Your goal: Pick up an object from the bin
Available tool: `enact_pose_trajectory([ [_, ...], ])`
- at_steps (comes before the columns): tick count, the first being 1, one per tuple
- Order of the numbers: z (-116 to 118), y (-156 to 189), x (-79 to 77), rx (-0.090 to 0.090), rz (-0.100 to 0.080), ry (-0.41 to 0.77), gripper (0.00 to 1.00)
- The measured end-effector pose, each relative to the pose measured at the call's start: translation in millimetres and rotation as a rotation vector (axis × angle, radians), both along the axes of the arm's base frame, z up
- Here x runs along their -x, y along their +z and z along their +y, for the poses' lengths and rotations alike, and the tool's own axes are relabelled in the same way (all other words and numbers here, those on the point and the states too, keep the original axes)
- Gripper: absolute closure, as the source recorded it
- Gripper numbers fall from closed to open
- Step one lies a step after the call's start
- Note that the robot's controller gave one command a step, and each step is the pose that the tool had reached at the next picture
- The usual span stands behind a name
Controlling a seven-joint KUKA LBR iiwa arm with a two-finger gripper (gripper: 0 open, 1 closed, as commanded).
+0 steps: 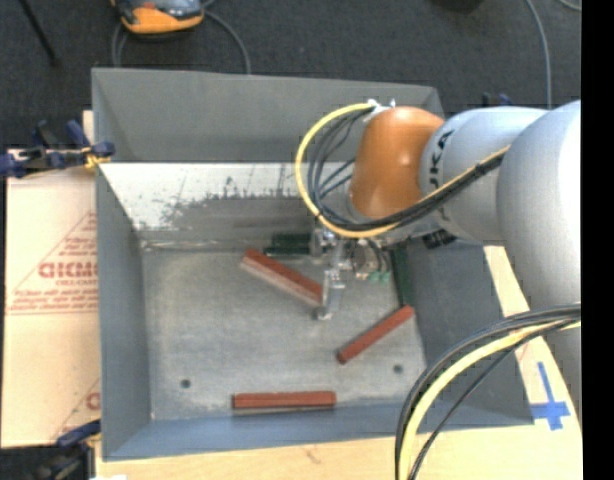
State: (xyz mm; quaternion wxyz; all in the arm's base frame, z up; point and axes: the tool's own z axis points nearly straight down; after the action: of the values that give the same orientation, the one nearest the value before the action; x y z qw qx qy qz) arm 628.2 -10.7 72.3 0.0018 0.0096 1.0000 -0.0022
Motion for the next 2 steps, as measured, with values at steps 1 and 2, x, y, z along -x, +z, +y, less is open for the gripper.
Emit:
enact_pose_trajectory([
  [1,16.0,3.8,-24.4,-0.004,-0.008,0.156,1.00],
  [2,16.1,-0.2,-21.4,-0.004,0.001,0.157,0.00],
])
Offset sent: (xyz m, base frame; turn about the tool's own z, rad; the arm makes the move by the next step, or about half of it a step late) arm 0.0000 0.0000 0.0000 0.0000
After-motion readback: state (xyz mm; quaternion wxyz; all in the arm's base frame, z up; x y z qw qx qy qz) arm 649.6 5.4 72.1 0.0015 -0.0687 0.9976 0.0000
